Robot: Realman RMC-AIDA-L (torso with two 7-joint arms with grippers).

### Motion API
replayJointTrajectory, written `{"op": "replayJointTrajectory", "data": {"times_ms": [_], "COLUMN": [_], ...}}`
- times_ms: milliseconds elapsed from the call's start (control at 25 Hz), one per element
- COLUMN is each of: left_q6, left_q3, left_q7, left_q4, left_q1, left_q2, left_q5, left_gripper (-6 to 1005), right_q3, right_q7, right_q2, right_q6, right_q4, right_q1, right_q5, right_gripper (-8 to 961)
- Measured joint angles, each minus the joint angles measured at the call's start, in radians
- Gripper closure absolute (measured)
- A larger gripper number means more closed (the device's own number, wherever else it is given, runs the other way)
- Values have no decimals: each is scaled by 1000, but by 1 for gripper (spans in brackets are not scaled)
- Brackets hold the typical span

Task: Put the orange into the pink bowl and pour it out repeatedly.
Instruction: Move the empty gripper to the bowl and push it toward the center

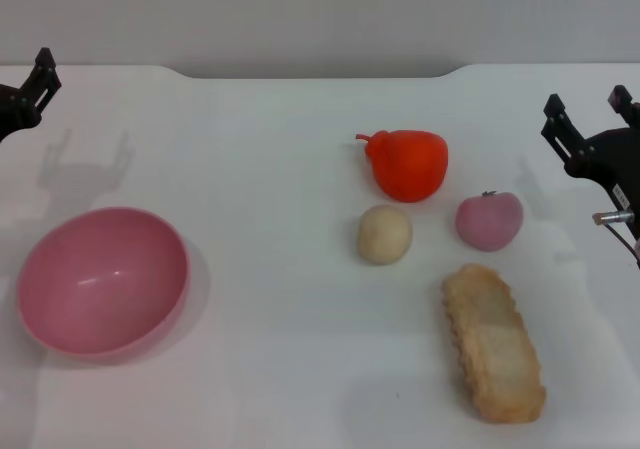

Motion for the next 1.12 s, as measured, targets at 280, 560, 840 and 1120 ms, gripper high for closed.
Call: {"op": "replayJointTrajectory", "data": {"times_ms": [280, 560, 840, 1120], "left_q6": [9, -21, -872, -1576], "left_q3": [-11, 6, 65, -6], "left_q7": [2, -23, 73, 333], "left_q4": [-2, 61, 733, 988], "left_q1": [6, 45, 162, 87], "left_q2": [-2, 23, 68, -6], "left_q5": [2, 22, 76, -68], "left_gripper": [202, 202, 203, 203], "right_q3": [-10, -17, -23, -31], "right_q7": [-1, -1, 2, 1], "right_q2": [2, 2, 0, -3], "right_q6": [13, 16, 21, 31], "right_q4": [2, 7, 12, 8], "right_q1": [10, 9, 3, 8], "right_q5": [-2, -6, -8, -10], "right_gripper": [158, 158, 159, 159]}}
